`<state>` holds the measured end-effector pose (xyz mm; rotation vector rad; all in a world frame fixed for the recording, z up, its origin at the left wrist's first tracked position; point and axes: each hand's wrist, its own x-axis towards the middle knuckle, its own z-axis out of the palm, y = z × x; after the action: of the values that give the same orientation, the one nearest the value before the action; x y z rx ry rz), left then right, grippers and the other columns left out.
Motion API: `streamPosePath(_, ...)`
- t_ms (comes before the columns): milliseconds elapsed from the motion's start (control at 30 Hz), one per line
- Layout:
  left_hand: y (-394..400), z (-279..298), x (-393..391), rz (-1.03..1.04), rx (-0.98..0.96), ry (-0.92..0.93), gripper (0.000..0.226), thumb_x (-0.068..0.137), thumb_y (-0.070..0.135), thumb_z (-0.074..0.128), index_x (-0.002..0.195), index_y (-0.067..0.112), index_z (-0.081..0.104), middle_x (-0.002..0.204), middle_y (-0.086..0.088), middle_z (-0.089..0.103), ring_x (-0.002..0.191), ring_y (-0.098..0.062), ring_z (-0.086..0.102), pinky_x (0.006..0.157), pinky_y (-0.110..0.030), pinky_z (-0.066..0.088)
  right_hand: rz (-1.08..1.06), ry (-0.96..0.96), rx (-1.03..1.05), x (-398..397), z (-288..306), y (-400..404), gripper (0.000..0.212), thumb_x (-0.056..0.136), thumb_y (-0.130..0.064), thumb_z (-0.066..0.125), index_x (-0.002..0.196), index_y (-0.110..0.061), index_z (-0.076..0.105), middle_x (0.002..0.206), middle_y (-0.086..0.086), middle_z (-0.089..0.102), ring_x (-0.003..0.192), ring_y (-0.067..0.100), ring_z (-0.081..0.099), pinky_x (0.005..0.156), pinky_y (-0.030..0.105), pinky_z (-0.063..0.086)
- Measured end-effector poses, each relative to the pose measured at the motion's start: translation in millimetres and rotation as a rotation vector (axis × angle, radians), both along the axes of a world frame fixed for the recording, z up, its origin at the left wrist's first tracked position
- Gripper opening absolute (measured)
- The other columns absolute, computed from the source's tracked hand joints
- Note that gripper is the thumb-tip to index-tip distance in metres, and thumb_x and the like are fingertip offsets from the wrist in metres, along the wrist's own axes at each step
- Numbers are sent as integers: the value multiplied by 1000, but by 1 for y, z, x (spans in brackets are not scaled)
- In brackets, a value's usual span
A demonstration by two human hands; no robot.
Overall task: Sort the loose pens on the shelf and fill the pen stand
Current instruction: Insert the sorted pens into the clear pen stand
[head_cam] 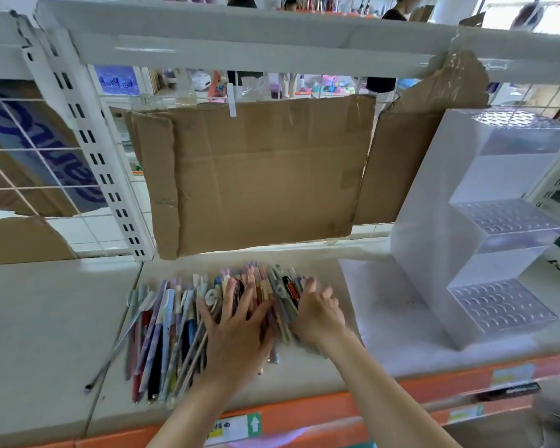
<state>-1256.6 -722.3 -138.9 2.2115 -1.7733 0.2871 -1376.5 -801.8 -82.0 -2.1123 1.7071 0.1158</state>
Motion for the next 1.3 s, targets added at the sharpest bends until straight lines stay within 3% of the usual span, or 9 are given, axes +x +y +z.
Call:
streamPosePath(233,-2,20,-12,44,37,108,40,82,43,36,107,31,64,130,0,58,131,-32,43,108,-63,7,94,-119,-42,-16,1,-13,57,85,-12,57,132,-5,25,117,16,58,106,35,58,80,37,48)
streamPosePath(300,-1,27,-24,38,-50,252,41,84,36,40,118,24,60,134,-1,52,135,-28,39,114,-48,8,55,-213,18,-23,2,-16,68,82,-19,64,134,-5,24,118,14,56,107,33,57,79,36,50)
streamPosePath(400,0,45,-53,15,-313,831,20,94,15,52,113,16,58,121,0,54,113,-13,49,95,-14,34,-137,-713,233,-39,15,-18,49,77,-7,65,117,-4,39,97,11,53,83,22,57,63,33,56)
streamPosePath(533,-14,70,-100,250,-441,1967,21,99,11,40,92,8,59,97,-13,63,87,-21,60,74,-26,50,-166,-1362,203,-68,46,-16,40,76,15,57,107,-8,49,82,12,52,74,25,54,67,36,52)
streamPosePath(767,-38,105,-176,160,-312,2577,42,98,33,33,101,5,64,92,-12,70,89,-27,62,83,-37,45,-10,-1680,116,-112,70,-13,49,72,5,63,111,-20,49,82,10,58,73,19,59,67,25,51)
streamPosePath(933,-51,105,-197,-22,-360,2549,38,96,24,35,109,7,67,103,-10,71,85,-19,71,69,-26,58,-13,-1478,125,-132,47,-8,36,79,6,62,106,-16,54,85,3,63,79,14,61,70,21,51)
streamPosePath(1067,-47,99,-192,8,-242,2020,48,92,46,42,113,9,65,96,-3,72,75,-14,64,65,-29,45,68,-1296,200,-154,52,-20,30,83,5,54,105,-14,49,78,9,56,58,11,54,55,29,47)
streamPosePath(1133,-47,107,-191,-61,-193,1813,48,79,48,63,110,12,65,88,-2,70,69,-14,60,61,-29,41,164,-1158,220,-164,52,-22,29,83,0,53,105,-16,42,76,9,57,51,12,53,51,38,47)
streamPosePath(1300,-47,114,-213,32,-72,1848,43,70,30,79,104,7,65,80,-10,68,66,-23,61,51,-25,44,360,-931,228,-184,61,-26,71,80,-5,58,136,-23,18,76,-2,62,51,8,57,49,24,47)
